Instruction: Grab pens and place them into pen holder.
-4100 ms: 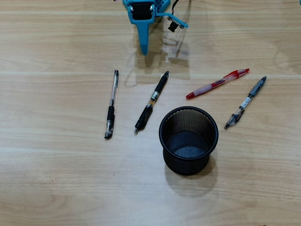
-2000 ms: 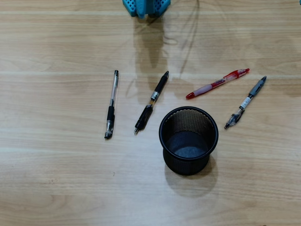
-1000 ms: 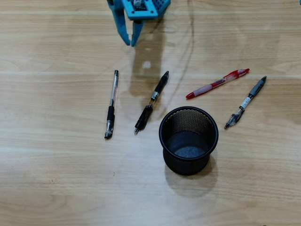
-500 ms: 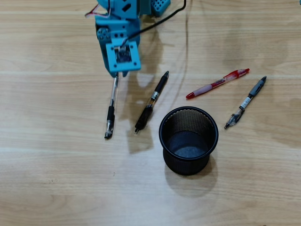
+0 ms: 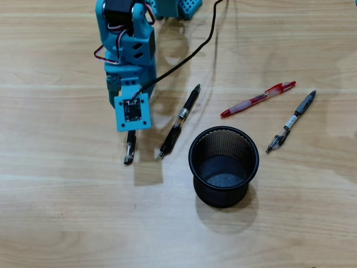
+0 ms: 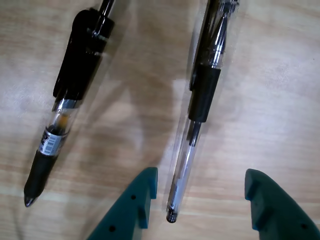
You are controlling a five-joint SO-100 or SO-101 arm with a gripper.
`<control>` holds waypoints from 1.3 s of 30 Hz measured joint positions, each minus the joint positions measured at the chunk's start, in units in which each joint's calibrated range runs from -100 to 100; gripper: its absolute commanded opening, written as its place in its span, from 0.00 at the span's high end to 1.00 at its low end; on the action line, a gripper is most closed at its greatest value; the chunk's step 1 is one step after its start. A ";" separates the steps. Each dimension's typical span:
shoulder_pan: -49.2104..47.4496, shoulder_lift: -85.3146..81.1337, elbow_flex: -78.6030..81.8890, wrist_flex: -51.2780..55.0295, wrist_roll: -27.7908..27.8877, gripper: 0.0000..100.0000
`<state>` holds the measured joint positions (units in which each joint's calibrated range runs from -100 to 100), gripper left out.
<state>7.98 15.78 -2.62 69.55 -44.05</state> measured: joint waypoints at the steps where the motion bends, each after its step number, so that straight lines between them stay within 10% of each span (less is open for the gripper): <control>1: 0.00 1.10 -0.98 0.00 0.00 0.80; 39: 3.07 9.75 -11.19 4.41 -0.10 0.98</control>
<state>11.05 25.53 -13.80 73.96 -44.16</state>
